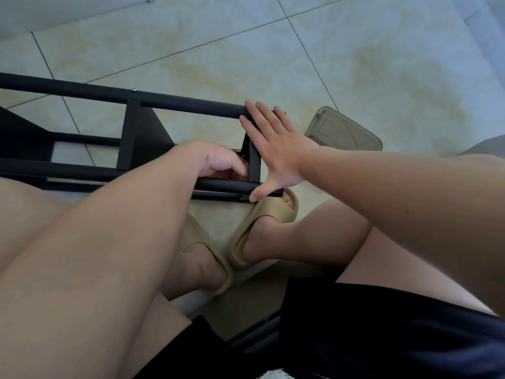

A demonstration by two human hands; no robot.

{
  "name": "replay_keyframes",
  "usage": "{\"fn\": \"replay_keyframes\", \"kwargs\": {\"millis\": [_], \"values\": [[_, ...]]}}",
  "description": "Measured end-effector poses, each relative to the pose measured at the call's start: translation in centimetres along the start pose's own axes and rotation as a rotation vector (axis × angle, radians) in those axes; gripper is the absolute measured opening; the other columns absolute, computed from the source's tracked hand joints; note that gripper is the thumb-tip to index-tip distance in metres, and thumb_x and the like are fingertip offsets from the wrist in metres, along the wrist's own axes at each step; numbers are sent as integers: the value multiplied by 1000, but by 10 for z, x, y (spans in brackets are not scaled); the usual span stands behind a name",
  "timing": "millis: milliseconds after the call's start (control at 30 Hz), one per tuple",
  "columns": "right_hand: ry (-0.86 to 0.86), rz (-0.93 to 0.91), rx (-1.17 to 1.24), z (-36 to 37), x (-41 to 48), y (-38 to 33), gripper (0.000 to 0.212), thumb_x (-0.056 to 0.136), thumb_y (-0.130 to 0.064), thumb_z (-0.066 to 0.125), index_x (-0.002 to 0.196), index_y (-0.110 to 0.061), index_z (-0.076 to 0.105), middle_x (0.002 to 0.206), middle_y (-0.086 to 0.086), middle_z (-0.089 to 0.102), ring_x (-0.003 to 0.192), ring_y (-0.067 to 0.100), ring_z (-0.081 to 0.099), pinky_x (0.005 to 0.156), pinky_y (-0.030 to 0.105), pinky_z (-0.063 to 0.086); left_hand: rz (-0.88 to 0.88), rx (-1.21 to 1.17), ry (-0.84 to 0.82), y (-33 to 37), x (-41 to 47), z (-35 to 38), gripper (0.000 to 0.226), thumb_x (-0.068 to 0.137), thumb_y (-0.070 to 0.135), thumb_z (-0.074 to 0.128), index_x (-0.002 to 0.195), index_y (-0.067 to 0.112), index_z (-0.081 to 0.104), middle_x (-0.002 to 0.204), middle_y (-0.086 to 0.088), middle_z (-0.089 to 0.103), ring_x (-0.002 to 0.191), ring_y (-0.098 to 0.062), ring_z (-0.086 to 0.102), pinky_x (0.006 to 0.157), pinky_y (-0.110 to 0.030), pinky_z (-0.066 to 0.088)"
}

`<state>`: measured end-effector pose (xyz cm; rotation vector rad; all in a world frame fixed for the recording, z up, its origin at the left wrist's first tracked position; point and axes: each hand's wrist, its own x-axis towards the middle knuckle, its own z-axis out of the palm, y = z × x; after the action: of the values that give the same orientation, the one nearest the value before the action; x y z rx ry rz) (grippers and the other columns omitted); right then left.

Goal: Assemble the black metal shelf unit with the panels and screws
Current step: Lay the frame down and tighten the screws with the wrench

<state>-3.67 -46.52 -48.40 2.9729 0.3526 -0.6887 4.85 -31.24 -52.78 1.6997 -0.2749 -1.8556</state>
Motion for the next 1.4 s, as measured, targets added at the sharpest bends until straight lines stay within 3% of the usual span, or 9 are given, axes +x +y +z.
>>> {"fn": "replay_keyframes", "kwargs": {"millis": [133,467,567,733,800,1100,1200,1300,1400], "values": [[3,-3,6,2,0,-1,158,47,-106,33,159,-3,-13,164,22,-23,153,37,-20,125,52,-9,3,-13,-16,-2,3,-1,34,93,0,53,124,4,66,108,-15,69,98,-27,65,88,-34,53],[9,-9,11,3,2,1,158,47,-107,31,159,-3,-11,165,22,-21,153,38,-19,125,53,-8,30,-59,-29,-3,5,-1,29,92,-4,50,117,3,64,98,-16,67,82,-26,67,76,-31,55],[4,-6,13,2,3,2,158,47,-107,31,159,-4,-12,165,22,-22,153,37,-19,125,52,-9,3,-30,14,1,1,0,20,92,4,52,104,2,69,91,-14,70,79,-27,66,72,-30,54],[3,-4,8,2,1,-1,158,46,-106,31,159,-4,-12,165,22,-22,153,37,-19,125,52,-9,-30,96,56,-1,1,2,36,94,13,57,126,-3,64,126,-23,65,111,-37,62,105,-44,45],[2,-2,4,2,0,-2,158,46,-106,31,159,-4,-13,164,22,-23,153,37,-20,125,53,-8,-14,112,65,-2,1,3,36,94,12,57,128,0,64,128,-21,65,120,-37,61,110,-46,44],[1,3,14,3,-2,-5,158,46,-106,30,159,-4,-13,164,21,-24,153,37,-21,125,54,-7,16,21,86,-6,0,2,21,91,8,57,104,7,73,93,-6,73,89,-24,66,88,-33,50],[3,1,15,3,-1,-5,158,46,-106,30,159,-4,-13,164,21,-24,153,37,-21,125,54,-7,-18,91,119,-6,1,3,31,90,16,63,115,-1,70,101,-11,70,93,-27,62,90,-34,48],[9,2,12,4,-2,-6,158,45,-106,29,159,-4,-13,164,21,-23,153,37,-20,125,54,-7,-28,123,94,-7,1,3,34,90,18,65,121,4,70,115,-13,72,104,-30,66,100,-38,48],[12,3,10,5,-3,-8,158,46,-106,29,159,-4,-12,164,21,-22,153,38,-20,124,54,-7,-9,77,69,-8,0,1,32,90,11,61,121,7,70,114,-15,72,99,-29,67,100,-41,49]]}}
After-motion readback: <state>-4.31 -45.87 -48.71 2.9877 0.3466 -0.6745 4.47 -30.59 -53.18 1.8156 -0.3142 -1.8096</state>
